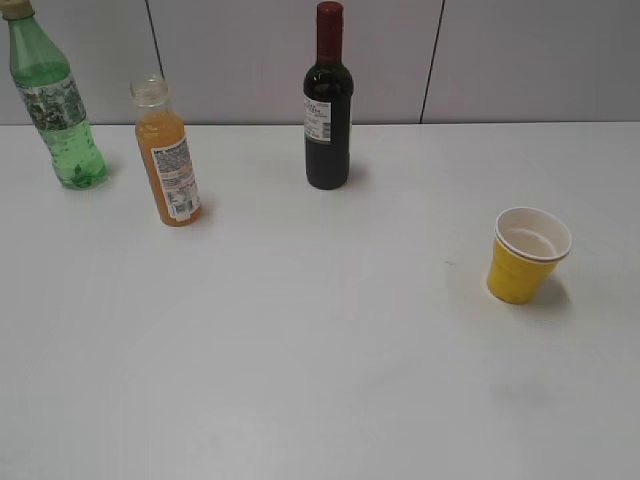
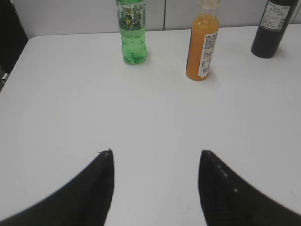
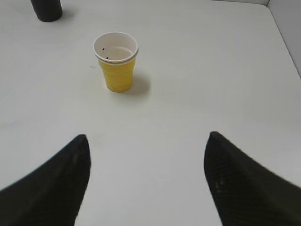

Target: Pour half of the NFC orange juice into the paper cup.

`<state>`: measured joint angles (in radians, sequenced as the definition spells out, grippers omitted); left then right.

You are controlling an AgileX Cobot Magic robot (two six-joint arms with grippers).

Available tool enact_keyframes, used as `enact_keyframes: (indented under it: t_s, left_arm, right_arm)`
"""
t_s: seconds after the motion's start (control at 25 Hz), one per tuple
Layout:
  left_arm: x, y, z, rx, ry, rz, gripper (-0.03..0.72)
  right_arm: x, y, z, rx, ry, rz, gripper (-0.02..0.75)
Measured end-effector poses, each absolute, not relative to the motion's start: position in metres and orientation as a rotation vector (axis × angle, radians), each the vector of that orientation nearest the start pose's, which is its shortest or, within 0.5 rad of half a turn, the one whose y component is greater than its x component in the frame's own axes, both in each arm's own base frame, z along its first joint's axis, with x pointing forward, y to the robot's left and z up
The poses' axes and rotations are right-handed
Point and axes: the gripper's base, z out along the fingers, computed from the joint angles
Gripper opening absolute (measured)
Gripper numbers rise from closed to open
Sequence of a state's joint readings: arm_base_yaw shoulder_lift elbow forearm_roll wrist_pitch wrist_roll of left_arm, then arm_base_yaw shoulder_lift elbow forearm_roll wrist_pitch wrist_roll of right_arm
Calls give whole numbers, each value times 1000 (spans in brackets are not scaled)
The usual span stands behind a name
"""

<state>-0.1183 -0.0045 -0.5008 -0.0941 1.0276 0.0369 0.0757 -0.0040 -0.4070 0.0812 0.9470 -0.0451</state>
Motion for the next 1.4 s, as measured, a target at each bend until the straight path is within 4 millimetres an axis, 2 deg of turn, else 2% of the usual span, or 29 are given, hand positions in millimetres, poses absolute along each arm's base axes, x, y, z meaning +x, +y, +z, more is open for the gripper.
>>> enact_keyframes:
  t_s: [0.92,1.16,1.4]
  left_arm:
    - [-5,-7,280,158,2000,-164,437]
    - [-5,-7,280,158,2000,-164,437]
    - [-5,-7,280,158,2000,-164,437]
  right_arm:
    - [9,9,264,-150,1998,135,584]
    - [24,13,268,-155,2054,170,587]
    - [48,18,280,-170,1986,217,587]
